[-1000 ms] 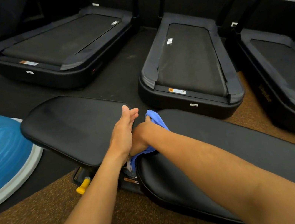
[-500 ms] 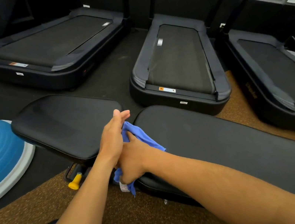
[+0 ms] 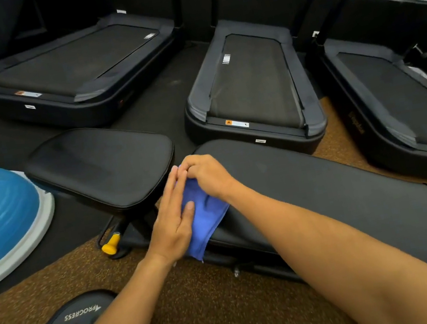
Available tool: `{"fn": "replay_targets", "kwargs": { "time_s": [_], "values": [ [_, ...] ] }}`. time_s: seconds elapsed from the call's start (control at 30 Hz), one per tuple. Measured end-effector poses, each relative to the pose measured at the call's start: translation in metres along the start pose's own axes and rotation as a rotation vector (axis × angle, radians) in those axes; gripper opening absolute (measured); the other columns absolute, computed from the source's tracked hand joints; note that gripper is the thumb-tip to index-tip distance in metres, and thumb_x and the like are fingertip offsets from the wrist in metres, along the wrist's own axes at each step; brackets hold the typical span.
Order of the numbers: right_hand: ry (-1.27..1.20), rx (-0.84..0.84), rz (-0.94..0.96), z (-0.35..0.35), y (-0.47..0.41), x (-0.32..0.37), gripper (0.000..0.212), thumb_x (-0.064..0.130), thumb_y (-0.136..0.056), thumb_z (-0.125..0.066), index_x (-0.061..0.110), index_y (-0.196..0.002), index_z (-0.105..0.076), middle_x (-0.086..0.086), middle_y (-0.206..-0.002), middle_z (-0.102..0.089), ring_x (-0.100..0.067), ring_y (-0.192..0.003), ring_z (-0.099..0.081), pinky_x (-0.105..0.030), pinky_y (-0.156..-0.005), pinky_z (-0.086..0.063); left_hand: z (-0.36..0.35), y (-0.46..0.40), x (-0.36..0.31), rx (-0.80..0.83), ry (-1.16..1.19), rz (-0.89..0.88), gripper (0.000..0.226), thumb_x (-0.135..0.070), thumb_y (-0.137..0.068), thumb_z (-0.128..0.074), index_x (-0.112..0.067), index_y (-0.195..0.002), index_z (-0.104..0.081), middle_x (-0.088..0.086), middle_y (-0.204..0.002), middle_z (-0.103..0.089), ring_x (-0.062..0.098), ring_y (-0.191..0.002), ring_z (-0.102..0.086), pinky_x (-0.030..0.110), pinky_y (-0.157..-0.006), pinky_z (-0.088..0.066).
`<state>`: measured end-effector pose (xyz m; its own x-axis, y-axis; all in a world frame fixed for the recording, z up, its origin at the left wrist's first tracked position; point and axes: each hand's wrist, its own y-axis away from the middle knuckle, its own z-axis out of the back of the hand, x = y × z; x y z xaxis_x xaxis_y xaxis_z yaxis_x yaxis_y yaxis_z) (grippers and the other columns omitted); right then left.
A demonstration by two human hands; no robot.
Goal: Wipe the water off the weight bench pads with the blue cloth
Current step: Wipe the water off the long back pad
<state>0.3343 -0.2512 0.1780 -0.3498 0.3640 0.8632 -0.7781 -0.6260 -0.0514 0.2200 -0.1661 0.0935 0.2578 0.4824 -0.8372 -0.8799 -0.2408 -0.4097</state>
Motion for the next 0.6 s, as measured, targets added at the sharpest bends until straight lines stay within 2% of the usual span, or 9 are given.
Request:
{"fn": "replay_targets", "kwargs": {
  "time_s": [0.07,0.17,0.27,0.37,0.5,0.6],
  "values": [
    [-0.043,-0.065,-0.038,0.005,0.003,-0.002,0.026,0.0,-0.08,-0.05,0.017,-0.073,-0.068,0.003,-0.08,-0.07,-0.007,-0.079,-0.063,-0.026,-0.079,-0.049,0.003,0.005,0.004,0.098,-0.031,0.022,0.055,-0.031,-0.106,-0.038,-0.028,-0.159,-0.026,-0.018,-0.168,-0.006,0.0,-0.153,-0.004,0.029,-0.125,-0.012],
    [-0.023,-0.106,-0.031,0.012,0.01,-0.001,0.022,0.002,-0.084,-0.052,0.015,-0.077,-0.068,0.003,-0.081,-0.07,-0.006,-0.078,-0.061,-0.025,-0.079,-0.048,0.017,0.01,0.015,0.212,-0.124,-0.025,0.053,-0.046,-0.103,-0.039,-0.034,-0.155,-0.036,-0.02,-0.167,-0.015,0.002,-0.154,-0.003,0.037,-0.125,-0.012],
    [-0.019,-0.129,0.0,0.018,0.018,0.005,0.019,0.008,-0.088,-0.054,0.016,-0.079,-0.068,0.006,-0.084,-0.07,-0.006,-0.081,-0.061,-0.025,-0.081,-0.048,0.037,0.01,0.019,0.319,-0.259,-0.141,0.057,-0.054,-0.099,-0.044,-0.039,-0.154,-0.036,-0.021,-0.165,-0.021,0.007,-0.155,-0.007,0.037,-0.124,-0.015],
    [0.094,-0.128,0.041,0.017,0.026,0.007,0.017,0.015,-0.092,-0.052,0.015,-0.084,-0.067,0.004,-0.089,-0.069,-0.014,-0.088,-0.062,-0.027,-0.081,-0.048,0.053,0.011,0.02,0.391,-0.409,-0.258,0.062,-0.059,-0.097,-0.046,-0.041,-0.155,-0.031,-0.02,-0.164,-0.023,0.013,-0.152,-0.019,0.037,-0.12,-0.023],
    [0.274,-0.065,0.123,0.008,0.042,0.007,0.017,0.017,-0.098,-0.05,0.01,-0.092,-0.064,0.004,-0.093,-0.06,-0.016,-0.086,-0.055,-0.03,-0.079,-0.044,0.057,0.009,0.024,0.35,-0.683,-0.474,0.073,-0.068,-0.092,-0.049,-0.034,-0.155,-0.035,-0.001,-0.155,-0.041,0.026,-0.127,-0.046,0.043,-0.104,-0.04],
    [0.347,-0.048,0.138,0.004,0.051,0.01,0.012,0.02,-0.098,-0.05,0.018,-0.089,-0.057,0.006,-0.096,-0.053,-0.015,-0.086,-0.052,-0.034,-0.08,-0.044,0.049,-0.002,0.021,0.306,-0.815,-0.584,0.08,-0.078,-0.085,-0.046,-0.028,-0.148,-0.046,0.013,-0.136,-0.052,0.035,-0.118,-0.051,0.046,-0.1,-0.033]
  ]
}}
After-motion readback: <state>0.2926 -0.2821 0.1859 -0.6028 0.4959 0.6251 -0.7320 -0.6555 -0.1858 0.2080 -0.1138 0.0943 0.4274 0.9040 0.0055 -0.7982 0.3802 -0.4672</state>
